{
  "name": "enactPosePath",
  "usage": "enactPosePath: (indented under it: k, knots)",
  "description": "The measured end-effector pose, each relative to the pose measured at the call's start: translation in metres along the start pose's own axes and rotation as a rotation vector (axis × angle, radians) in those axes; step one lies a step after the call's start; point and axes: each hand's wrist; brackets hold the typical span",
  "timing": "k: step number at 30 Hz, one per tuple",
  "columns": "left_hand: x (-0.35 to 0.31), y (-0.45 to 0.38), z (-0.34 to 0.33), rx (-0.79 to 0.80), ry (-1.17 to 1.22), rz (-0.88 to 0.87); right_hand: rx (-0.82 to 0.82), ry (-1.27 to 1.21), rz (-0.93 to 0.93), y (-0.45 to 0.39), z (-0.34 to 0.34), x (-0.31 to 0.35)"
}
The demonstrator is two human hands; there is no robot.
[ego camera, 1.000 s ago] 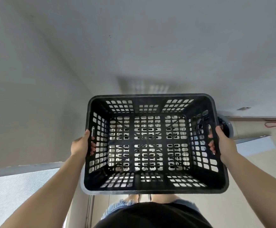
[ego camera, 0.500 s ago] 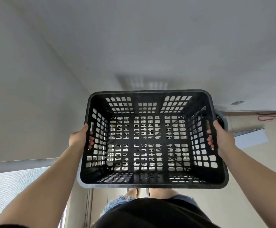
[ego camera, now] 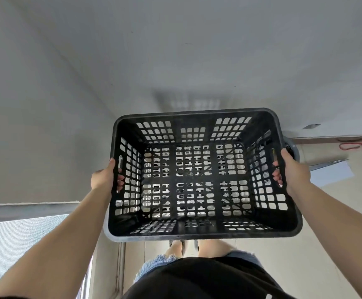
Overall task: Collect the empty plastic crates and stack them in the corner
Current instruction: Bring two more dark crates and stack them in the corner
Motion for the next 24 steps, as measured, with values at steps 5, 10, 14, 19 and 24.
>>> enactPosePath:
  k: [5,10,14,19,24]
  knots:
    - [-0.004,0.003,-0.006,-0.010,-0.006,-0.023,0.013,-0.019,-0.012,-0.005,0.003,0.002]
    - [-0.002,0.002,-0.004,-0.041,-0.012,-0.011,0.035,-0.001,0.009,-0.007,-0.003,0.005]
    - [-0.004,0.004,-0.007,-0.050,0.000,-0.010,0.018,-0.005,0.004,-0.009,-0.006,0.006]
    - [-0.010,0.002,-0.014,-0.051,-0.008,-0.028,0.012,-0.001,-0.010,-0.011,-0.005,0.006]
    - [-0.009,0.001,-0.015,-0.074,-0.018,-0.030,0.024,0.005,-0.010,-0.016,-0.005,0.012]
Point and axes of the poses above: each hand's wrist, its own y-axis away from the middle knuckle, its own z-axis out of the back of the hand, x = y × z, and after that the axes turned 10 degrees about y, right-handed
